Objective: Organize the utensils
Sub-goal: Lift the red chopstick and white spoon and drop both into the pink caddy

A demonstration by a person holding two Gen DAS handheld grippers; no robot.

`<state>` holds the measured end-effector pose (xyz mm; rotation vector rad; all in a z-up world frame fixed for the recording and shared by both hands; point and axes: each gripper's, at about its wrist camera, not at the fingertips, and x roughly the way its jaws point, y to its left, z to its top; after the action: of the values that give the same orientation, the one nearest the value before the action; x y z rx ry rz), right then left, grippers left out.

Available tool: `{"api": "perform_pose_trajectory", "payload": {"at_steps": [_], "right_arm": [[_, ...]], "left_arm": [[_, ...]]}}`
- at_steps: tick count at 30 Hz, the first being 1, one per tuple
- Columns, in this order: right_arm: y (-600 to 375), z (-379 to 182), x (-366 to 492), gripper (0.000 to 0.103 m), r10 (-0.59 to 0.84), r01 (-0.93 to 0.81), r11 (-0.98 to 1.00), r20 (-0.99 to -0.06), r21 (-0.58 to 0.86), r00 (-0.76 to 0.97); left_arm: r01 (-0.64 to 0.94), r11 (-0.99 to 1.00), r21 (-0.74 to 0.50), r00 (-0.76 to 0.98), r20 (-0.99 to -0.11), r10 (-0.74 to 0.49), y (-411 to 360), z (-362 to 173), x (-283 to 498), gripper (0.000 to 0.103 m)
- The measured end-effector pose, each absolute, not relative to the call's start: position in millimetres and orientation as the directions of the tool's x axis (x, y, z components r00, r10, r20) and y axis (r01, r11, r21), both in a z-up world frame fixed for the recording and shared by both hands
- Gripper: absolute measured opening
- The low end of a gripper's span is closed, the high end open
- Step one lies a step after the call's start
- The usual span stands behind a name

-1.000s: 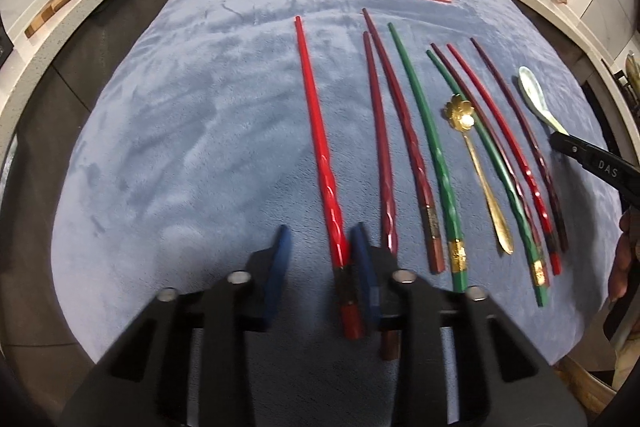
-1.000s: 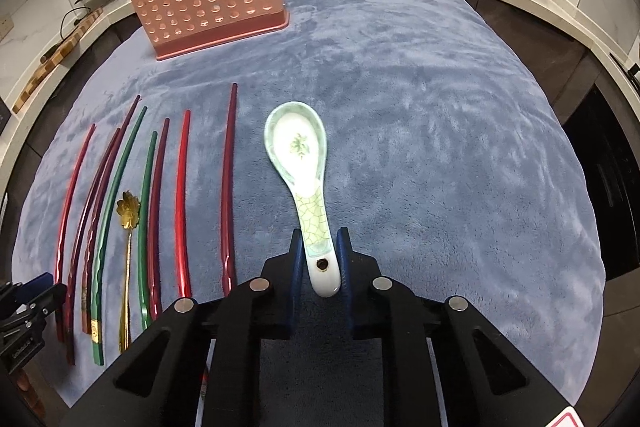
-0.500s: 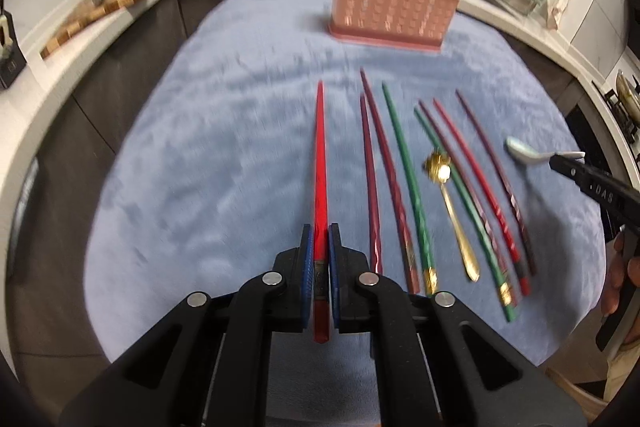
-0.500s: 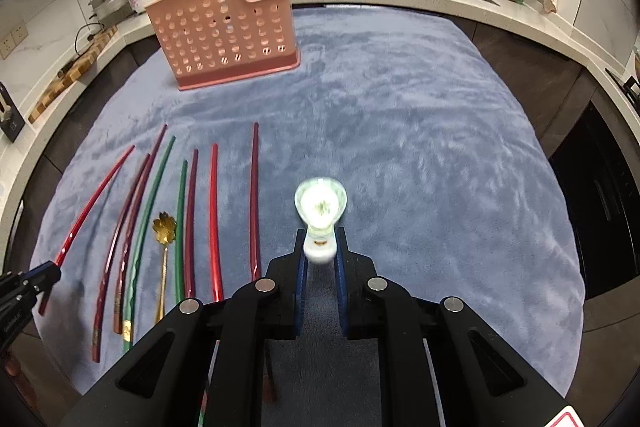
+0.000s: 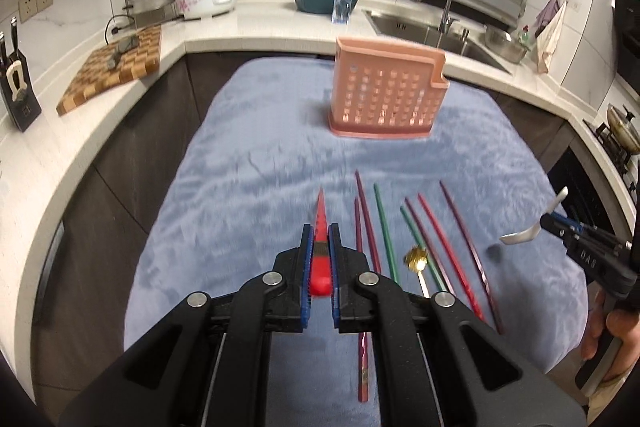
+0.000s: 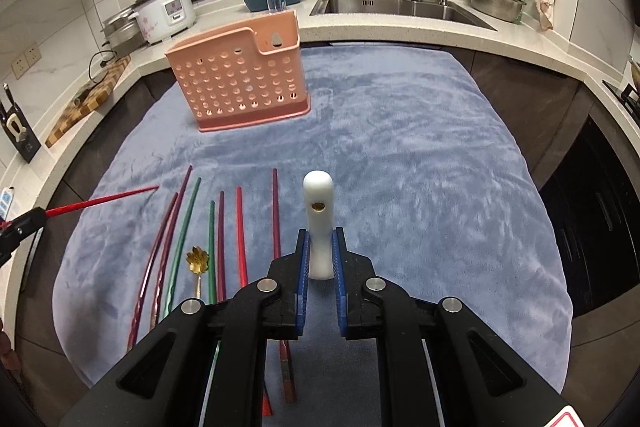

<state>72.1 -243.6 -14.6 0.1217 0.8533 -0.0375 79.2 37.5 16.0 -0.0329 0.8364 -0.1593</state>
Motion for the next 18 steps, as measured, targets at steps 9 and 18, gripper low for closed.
{"api": "perform_pose_trajectory", "payload": {"at_steps": [9, 18], "right_arm": [[-244.4, 19.3, 91.7, 0.011, 0.076, 0.046, 0.988, -0.711, 0.150, 0.699], [-237.3, 66.1, 156.3, 0.011, 0.126, -0.021, 0.985, -0.634, 0.171, 0.763]], "left_arm": [[0.142, 0.984, -0.109, 0.732, -0.657, -0.179, 38.9, 65.6, 106.5, 0.007], [0.190, 0.975, -0.116, 0.832, -0.509, -0.222, 27.4, 144.7, 157.5, 0.007]]}}
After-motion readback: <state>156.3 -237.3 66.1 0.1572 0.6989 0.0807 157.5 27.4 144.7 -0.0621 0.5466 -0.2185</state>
